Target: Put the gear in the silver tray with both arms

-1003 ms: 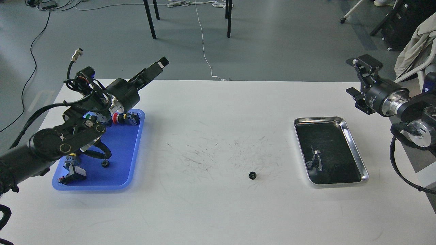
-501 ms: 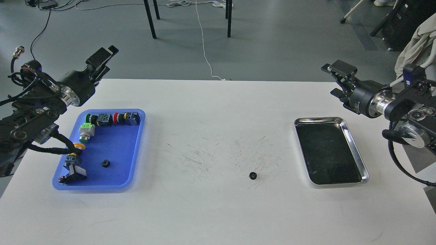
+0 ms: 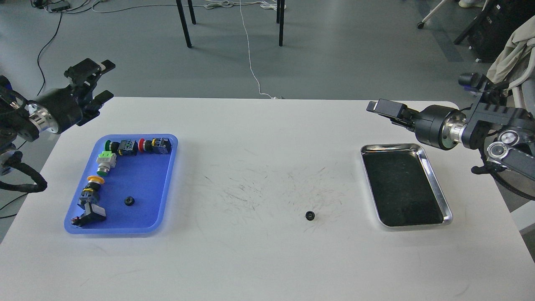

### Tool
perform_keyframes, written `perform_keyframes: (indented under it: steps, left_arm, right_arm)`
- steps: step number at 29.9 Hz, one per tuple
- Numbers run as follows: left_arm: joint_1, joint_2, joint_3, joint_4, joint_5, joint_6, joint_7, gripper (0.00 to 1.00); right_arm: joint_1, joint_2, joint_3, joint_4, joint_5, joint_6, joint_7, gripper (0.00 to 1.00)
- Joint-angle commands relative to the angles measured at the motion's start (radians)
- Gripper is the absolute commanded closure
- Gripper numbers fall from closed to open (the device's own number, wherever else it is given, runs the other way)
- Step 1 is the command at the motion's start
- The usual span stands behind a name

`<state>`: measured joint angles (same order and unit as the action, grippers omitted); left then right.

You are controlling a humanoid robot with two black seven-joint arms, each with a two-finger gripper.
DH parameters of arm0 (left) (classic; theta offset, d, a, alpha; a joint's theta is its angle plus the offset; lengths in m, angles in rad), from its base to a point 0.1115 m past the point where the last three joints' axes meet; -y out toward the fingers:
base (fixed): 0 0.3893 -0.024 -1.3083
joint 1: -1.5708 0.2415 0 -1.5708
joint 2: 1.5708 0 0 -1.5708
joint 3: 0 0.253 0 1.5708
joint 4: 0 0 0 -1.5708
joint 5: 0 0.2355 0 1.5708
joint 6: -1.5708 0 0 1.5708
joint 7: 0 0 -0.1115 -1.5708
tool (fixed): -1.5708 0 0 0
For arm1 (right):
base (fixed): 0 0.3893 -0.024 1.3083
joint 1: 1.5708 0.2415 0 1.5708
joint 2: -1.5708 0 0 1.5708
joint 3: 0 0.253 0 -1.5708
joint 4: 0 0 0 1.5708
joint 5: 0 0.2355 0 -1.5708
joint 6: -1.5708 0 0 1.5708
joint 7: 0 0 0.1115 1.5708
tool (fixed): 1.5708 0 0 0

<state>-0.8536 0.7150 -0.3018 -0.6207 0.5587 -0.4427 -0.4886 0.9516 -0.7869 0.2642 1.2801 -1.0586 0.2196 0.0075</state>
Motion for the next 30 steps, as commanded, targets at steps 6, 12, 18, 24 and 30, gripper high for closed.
perform_keyframes:
  steps: [6,12,18,24,30]
  left_arm:
    - [0.013,0.015,0.004,0.036,-0.063,-0.046,0.0,0.02]
    - [0.039,0.034,0.003,0.044,-0.097,-0.046,0.0,0.02]
    - [0.042,0.023,0.004,0.064,-0.099,-0.046,0.0,0.02]
    - [0.041,0.023,0.009,0.07,-0.097,-0.046,0.0,0.02]
    - [0.042,0.02,0.01,0.073,-0.097,-0.046,0.0,0.02]
  right_arm:
    - [0.136,0.047,-0.203,-0.001,-0.109,0.023,0.06,0.04]
    - [0.18,0.129,-0.284,-0.01,-0.22,0.023,0.115,0.04]
    - [0.211,0.234,-0.344,-0.07,-0.279,0.023,0.157,0.04]
    - [0.245,0.345,-0.425,-0.105,-0.303,0.023,0.178,0.04]
    - [0.308,0.396,-0.545,-0.105,-0.363,0.026,0.241,0.06]
